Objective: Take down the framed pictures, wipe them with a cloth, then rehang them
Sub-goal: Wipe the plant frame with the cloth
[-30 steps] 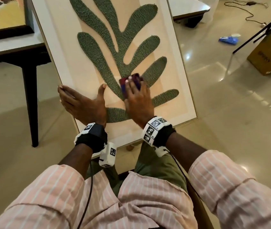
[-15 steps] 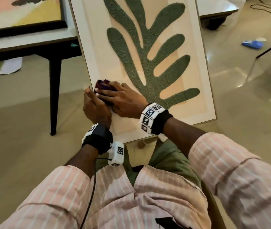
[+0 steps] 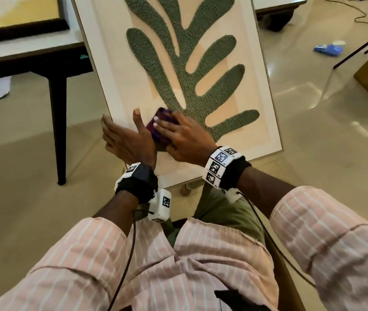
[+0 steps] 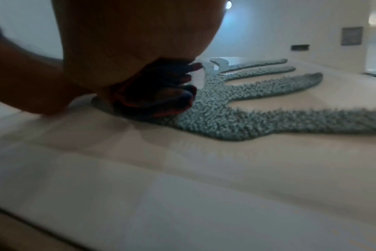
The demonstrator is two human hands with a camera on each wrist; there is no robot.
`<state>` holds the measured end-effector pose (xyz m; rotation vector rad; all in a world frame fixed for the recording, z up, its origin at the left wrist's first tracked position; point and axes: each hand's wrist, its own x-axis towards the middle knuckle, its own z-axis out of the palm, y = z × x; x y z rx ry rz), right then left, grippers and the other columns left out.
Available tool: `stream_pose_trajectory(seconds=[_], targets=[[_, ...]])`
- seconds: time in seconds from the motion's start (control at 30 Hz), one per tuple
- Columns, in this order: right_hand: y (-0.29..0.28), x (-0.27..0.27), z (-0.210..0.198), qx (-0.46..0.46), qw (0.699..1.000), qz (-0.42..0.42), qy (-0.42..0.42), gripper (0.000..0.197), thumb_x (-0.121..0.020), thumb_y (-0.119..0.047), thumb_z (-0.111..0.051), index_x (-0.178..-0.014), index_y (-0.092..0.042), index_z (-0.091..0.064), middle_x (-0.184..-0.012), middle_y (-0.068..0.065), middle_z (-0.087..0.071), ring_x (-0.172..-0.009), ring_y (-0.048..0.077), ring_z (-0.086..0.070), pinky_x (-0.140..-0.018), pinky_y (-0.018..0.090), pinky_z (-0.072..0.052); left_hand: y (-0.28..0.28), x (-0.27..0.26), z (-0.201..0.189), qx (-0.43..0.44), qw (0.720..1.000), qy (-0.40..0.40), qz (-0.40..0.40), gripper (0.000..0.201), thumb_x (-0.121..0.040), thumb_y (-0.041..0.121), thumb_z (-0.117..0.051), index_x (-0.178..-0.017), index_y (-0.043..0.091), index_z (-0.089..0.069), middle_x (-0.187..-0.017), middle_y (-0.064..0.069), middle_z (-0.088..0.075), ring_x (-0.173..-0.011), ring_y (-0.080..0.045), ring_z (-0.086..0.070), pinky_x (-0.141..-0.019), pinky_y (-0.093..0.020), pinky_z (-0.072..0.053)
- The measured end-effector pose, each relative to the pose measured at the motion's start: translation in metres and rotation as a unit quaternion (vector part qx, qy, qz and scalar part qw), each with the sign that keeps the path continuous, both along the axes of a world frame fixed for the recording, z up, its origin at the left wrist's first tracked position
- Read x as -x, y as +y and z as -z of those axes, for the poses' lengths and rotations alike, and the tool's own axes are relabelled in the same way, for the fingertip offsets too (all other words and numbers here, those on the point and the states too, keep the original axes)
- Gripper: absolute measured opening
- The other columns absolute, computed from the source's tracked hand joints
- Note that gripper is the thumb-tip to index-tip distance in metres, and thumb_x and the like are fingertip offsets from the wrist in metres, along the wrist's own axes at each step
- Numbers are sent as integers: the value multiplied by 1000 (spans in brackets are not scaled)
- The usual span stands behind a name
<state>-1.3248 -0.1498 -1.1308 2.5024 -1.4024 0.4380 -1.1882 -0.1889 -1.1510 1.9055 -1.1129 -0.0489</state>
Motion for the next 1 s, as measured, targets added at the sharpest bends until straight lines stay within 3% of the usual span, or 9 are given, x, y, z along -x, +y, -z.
stream_pose_trajectory(seconds=[0.1,0.23,0.37,0.43,0.57,0.67,0.77,0.87,1.0], targets=[[-9,26,0,40,999,-11,21,55,-82,-29,-59,-134,-11,-58,-136,5,-59,-119,37,-53,-89,46,-47,-3,1,0,4,1000,4,-6,82,-89,69,-42,-144,9,-41,-140,-7,-51,-127,-27,-48,-95,-36,-31],[-19,43,-10,26,965,197,-173,59,-81,-26,-56,-137,-8,-55,-141,4,-55,-114,40,-49,-95,51,-45,-2,2,1,-1,1000,-17,-8,84,-89,71,-39,-144,8,-40,-139,-7,-52,-123,-27,-49,-93,-36,-31],[-19,49,1,32,995,82,-48,58,-86,-29,-48,-140,-10,-52,-145,5,-51,-123,39,-46,-94,51,-45,-4,4,2,9,999,-33,-17,79,-91,68,-37,-141,7,-45,-133,-8,-56,-115,-28,-54,-87,-37,-33],[-30,74,3,59,991,88,-86,55,-85,-26,-50,-138,-13,-54,-144,1,-53,-124,34,-43,-94,50,-44,-4,5,2,14,999,-37,-25,78,-92,67,-36,-140,7,-46,-132,-7,-57,-115,-28,-54,-86,-36,-33],[-43,109,-8,40,937,253,-236,61,-80,-22,-57,-141,-22,-52,-146,-7,-49,-125,33,-43,-95,44,-38,-6,5,4,16,999,-41,-30,77,-93,66,-33,-142,8,-45,-134,-8,-56,-116,-28,-54,-88,-37,-33],[-47,126,-15,6,921,314,-232,64,-83,-22,-52,-146,-25,-45,-152,-12,-41,-126,30,-40,-97,39,-34,-5,2,6,14,999,-42,-27,78,-94,66,-32,-144,7,-41,-136,-9,-54,-119,-28,-52,-90,-38,-34],[-40,134,-13,0,889,386,-247,62,-87,-25,-48,-149,-19,-40,-153,-6,-41,-123,34,-40,-99,43,-39,-4,3,6,6,999,-42,-23,80,-94,66,-30,-146,6,-39,-137,-10,-52,-118,-29,-51,-90,-37,-34],[-28,103,-11,-65,852,485,-184,60,-96,-28,-41,-152,-9,-27,-157,4,-33,-129,39,-35,-101,46,-38,-5,4,6,-5,999,-46,-21,82,-94,67,-27,-148,6,-35,-138,-10,-50,-119,-29,-49,-92,-36,-33],[-9,48,4,-93,884,447,-97,65,-96,-28,-42,-149,6,-25,-155,22,-30,-136,43,-32,-110,51,-31,-3,5,4,-22,998,-49,-23,83,-94,68,-25,-149,6,-31,-140,-8,-48,-121,-27,-48,-94,-35,-32]])
